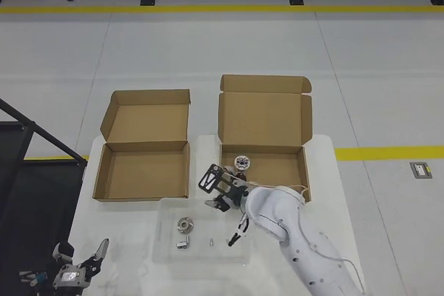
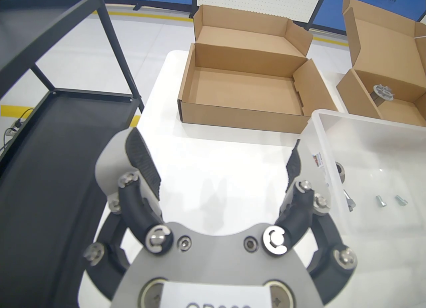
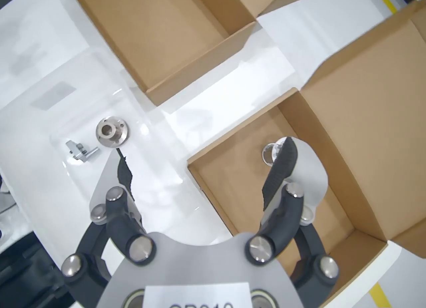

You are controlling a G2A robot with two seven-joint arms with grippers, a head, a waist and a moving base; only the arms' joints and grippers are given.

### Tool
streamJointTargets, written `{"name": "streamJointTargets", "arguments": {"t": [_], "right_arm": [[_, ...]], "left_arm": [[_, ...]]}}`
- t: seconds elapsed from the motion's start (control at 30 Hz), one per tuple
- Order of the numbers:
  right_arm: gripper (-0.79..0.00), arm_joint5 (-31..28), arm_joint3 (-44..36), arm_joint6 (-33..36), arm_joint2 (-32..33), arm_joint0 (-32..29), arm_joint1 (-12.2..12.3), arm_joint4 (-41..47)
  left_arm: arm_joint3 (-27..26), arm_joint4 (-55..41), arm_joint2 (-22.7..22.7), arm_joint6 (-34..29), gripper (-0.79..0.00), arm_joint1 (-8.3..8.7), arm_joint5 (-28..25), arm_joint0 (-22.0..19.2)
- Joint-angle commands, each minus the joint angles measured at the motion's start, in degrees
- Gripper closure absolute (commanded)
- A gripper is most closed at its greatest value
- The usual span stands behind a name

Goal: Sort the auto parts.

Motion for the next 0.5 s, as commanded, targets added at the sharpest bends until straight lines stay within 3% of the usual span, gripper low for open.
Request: {"name": "streamJointTargets", "arguments": {"t": [0.0, 0.2, 0.47], "right_arm": [[-0.785, -1.2, 0.19, 3.06, -1.54, 0.64, -0.24, 0.56], [-0.785, 2.15, 2.8, 19.97, -7.05, 3.34, -1.9, 5.6], [-0.785, 7.61, 9.72, 30.22, -10.44, 7.01, -3.85, 13.2]], "left_arm": [[0.0, 0.0, 0.0, 0.0, -0.785, 0.0, 0.0, 0.0], [0.0, 0.0, 0.0, 0.0, -0.785, 0.0, 0.0, 0.0], [0.0, 0.0, 0.0, 0.0, -0.785, 0.0, 0.0, 0.0]]}}
